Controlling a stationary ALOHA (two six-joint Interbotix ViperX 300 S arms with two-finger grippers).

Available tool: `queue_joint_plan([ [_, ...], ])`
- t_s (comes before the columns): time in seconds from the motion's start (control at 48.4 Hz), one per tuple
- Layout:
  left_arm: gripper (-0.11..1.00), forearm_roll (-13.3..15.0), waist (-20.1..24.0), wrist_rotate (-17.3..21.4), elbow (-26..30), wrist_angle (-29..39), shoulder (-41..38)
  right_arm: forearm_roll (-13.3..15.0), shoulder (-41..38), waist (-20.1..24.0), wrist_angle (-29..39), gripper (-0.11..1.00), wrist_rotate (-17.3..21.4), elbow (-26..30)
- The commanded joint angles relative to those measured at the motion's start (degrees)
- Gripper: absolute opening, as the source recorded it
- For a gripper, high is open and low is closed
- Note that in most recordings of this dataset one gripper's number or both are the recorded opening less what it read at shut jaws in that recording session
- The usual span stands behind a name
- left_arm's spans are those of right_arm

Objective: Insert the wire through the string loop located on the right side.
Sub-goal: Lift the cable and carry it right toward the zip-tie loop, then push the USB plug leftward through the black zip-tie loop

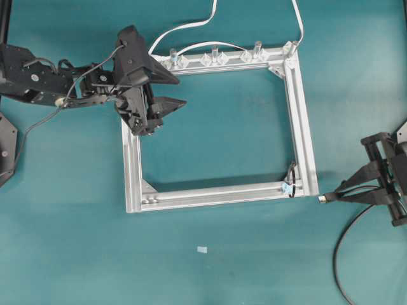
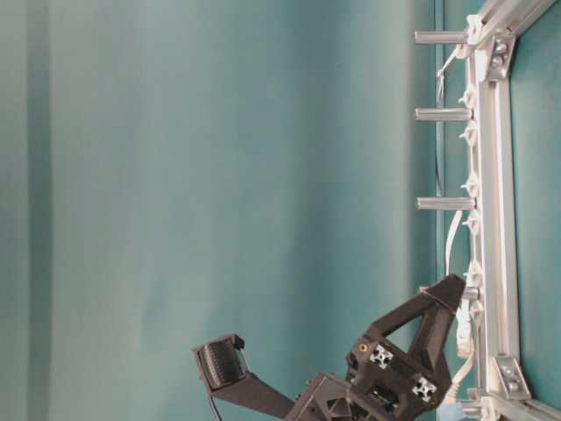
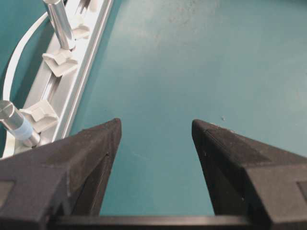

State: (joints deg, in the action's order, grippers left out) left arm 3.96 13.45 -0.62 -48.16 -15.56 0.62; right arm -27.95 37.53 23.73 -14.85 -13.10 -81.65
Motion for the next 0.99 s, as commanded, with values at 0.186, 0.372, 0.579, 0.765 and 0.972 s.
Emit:
queue_joint_plan([
  [0.186, 0.67, -0.18, 0.09, -0.18, 1.23, -0.18, 1.32, 0.26, -0.09, -2.64, 1.49, 0.17, -0.09, 0.44],
  [0.372, 0.67, -0.26, 0.18, -0.26, 1.32, -0.18, 1.32, 0.35, -0.09, -4.13, 3.25, 0.17, -0.09, 0.53],
  [0.579, 0.67, -0.26, 0.18, -0.18, 1.41, -0.18, 1.32, 0.7, -0.09, -6.59, 4.22, 0.17, -0.18, 0.44],
  [0.765, 0.67, -0.18, 0.0, -0.18, 1.49, -0.26, 1.32, 3.52, -0.09, -8.88, 5.27, 0.17, -0.18, 0.62],
  [0.972, 0.67, -0.18, 0.0, -0.18, 1.67, -0.18, 1.32, 4.22, -0.09, -9.58, 5.8, 0.17, -0.18, 0.88],
])
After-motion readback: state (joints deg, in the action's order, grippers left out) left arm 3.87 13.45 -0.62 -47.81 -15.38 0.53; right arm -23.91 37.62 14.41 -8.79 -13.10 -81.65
